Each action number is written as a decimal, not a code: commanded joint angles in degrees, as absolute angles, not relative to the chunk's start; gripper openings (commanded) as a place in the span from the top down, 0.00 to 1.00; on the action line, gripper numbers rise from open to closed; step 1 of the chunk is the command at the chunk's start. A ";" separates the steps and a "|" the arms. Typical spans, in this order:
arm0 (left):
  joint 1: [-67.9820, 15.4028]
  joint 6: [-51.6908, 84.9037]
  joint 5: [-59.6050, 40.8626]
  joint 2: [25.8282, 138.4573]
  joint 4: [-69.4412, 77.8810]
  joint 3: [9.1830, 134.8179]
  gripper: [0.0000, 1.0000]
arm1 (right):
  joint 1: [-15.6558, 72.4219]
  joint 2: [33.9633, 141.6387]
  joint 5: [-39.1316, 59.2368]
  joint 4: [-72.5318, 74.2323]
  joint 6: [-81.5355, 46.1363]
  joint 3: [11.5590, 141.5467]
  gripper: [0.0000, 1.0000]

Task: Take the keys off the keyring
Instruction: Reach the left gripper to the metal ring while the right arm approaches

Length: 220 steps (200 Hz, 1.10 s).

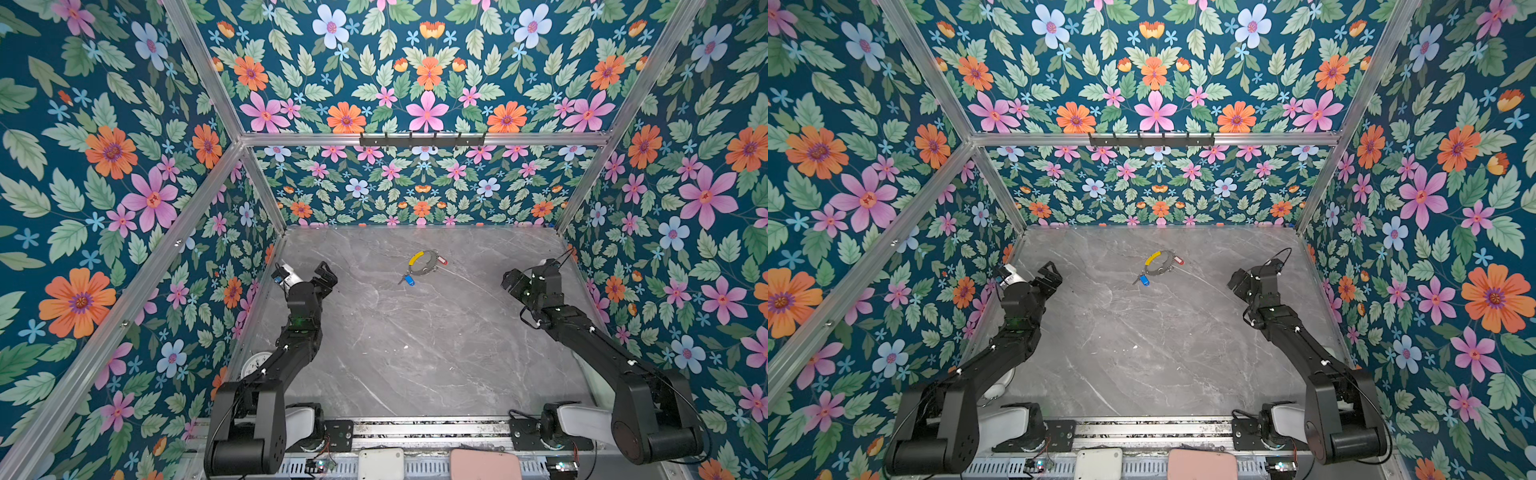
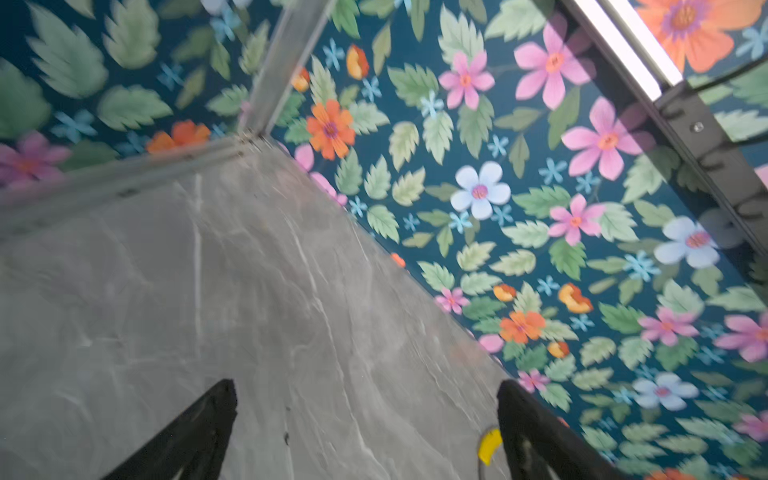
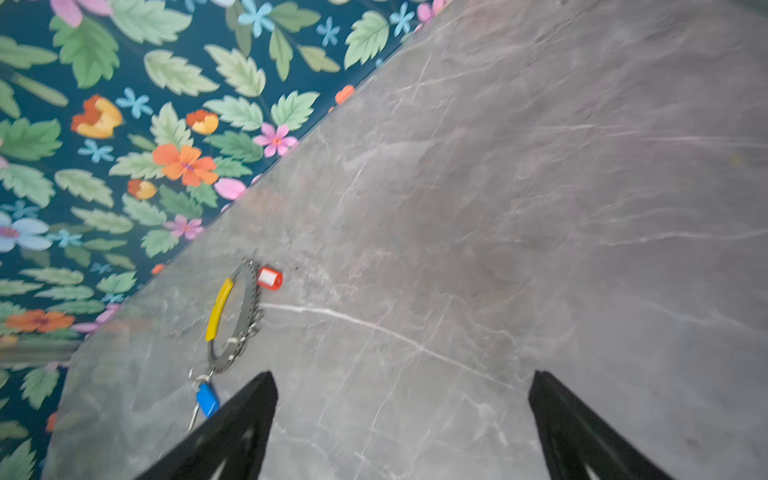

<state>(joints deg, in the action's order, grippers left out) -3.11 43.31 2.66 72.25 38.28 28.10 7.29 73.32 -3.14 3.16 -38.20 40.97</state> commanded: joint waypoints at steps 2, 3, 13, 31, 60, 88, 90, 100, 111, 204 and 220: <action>-5.15 41.77 -10.53 76.97 40.94 33.80 0.05 | 8.52 74.47 0.40 -0.01 -35.64 42.18 0.06; -5.35 41.45 -10.72 77.25 40.55 34.04 0.05 | 8.52 74.55 0.59 -0.01 -35.57 42.23 0.06; -7.62 37.72 -12.87 80.61 35.54 38.42 0.11 | 8.77 75.19 2.24 -0.38 -35.21 42.51 0.08; -12.79 31.81 -13.00 86.99 29.17 46.04 0.19 | 9.53 76.16 3.87 -0.67 -33.69 42.93 0.10; -19.22 24.52 -11.51 98.04 20.45 58.51 0.28 | 11.56 78.46 5.18 -1.08 -31.51 44.61 0.15; -20.65 21.79 -14.11 109.27 13.60 69.47 0.34 | 12.73 80.42 6.78 -0.83 -30.57 45.68 0.17; -20.65 21.66 -14.49 109.89 13.55 70.04 0.34 | 12.78 80.55 6.88 -0.80 -30.51 45.76 0.17; -21.04 21.03 -15.98 112.56 13.01 72.66 0.35 | 13.02 81.01 7.24 -0.87 -30.33 46.04 0.18; -21.56 20.47 -16.95 115.68 12.00 75.90 0.36 | 13.10 81.59 7.81 -0.87 -30.24 46.43 0.18; -25.02 13.74 -13.94 128.16 0.91 89.76 0.51 | 13.19 84.68 8.96 -0.68 -29.27 48.05 0.19; -25.31 13.20 -13.79 128.58 0.47 89.59 0.56 | 13.18 85.25 9.14 -0.45 -29.27 48.37 0.19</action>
<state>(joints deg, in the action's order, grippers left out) -24.82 15.35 -14.37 128.18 2.48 89.30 13.17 84.60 8.82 -0.99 -29.82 47.83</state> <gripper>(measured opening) 0.468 0.814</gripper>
